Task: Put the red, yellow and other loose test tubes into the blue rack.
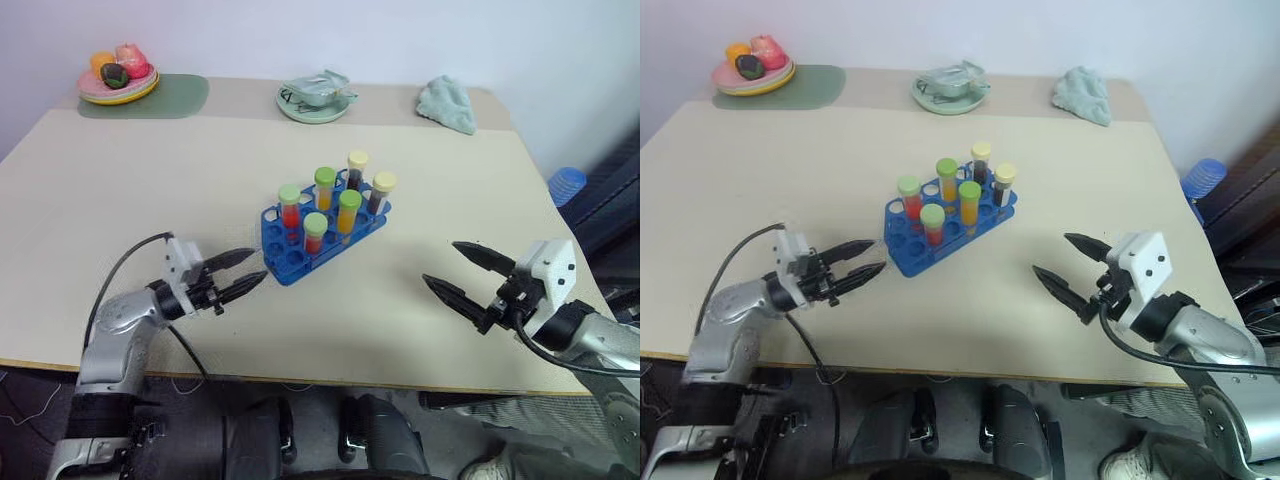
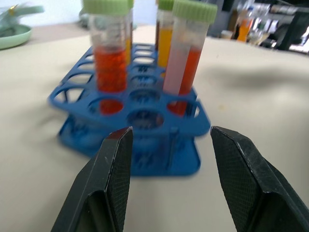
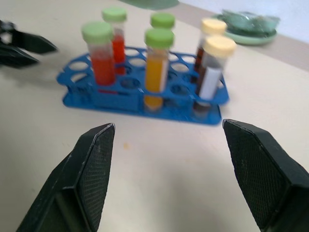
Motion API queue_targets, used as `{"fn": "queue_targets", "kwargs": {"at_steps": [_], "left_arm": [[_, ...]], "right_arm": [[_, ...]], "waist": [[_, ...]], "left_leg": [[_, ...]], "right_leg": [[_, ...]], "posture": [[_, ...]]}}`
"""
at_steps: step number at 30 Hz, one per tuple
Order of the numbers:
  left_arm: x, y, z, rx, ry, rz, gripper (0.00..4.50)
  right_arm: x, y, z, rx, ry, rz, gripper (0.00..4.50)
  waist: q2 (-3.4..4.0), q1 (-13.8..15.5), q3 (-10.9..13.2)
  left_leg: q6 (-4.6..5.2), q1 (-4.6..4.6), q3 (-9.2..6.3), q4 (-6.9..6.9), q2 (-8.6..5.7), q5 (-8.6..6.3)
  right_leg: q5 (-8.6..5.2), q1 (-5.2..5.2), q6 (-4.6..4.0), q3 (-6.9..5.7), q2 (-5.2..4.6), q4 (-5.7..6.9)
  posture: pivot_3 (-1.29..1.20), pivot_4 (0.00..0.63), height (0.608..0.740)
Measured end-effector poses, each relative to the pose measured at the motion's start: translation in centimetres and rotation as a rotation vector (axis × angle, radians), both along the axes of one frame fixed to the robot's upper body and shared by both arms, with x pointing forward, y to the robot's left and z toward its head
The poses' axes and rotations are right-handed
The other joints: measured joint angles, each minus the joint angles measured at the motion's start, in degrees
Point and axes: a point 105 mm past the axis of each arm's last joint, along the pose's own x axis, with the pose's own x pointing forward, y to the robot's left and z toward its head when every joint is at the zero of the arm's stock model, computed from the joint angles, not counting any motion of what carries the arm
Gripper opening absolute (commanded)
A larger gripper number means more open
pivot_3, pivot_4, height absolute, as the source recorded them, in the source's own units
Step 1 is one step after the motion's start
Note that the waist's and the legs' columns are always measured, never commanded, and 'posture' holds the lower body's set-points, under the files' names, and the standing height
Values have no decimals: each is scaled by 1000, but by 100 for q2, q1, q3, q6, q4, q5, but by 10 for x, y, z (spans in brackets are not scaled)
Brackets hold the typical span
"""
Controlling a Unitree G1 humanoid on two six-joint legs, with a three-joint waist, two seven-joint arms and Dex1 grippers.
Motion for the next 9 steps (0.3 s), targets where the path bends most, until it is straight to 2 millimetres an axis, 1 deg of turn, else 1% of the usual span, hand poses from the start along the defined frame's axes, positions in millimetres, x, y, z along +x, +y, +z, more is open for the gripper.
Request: {"fn": "queue_targets", "kwargs": {"at_steps": [5, 9], "left_arm": [[-1, 22, 4, 24, -13, 100, 2571], [-8, 21, 5, 20, 3, 99, 2571]], "right_arm": [[0, -16, -5, -12, -7, -26, 3656], [1, -26, -10, -17, -9, -31, 3656]], "waist": [[3, -8, -1], [3, -5, -2]], "left_leg": [[-1, 1, -1, 0, 0, 0], [-6, 1, 0, 0, 0, -3]], "right_leg": [[-1, -1, 2, 0, 0, 1], [-4, -1, -6, 0, -1, -1]], "posture": [[0, 150, 740], [0, 150, 740]]}}
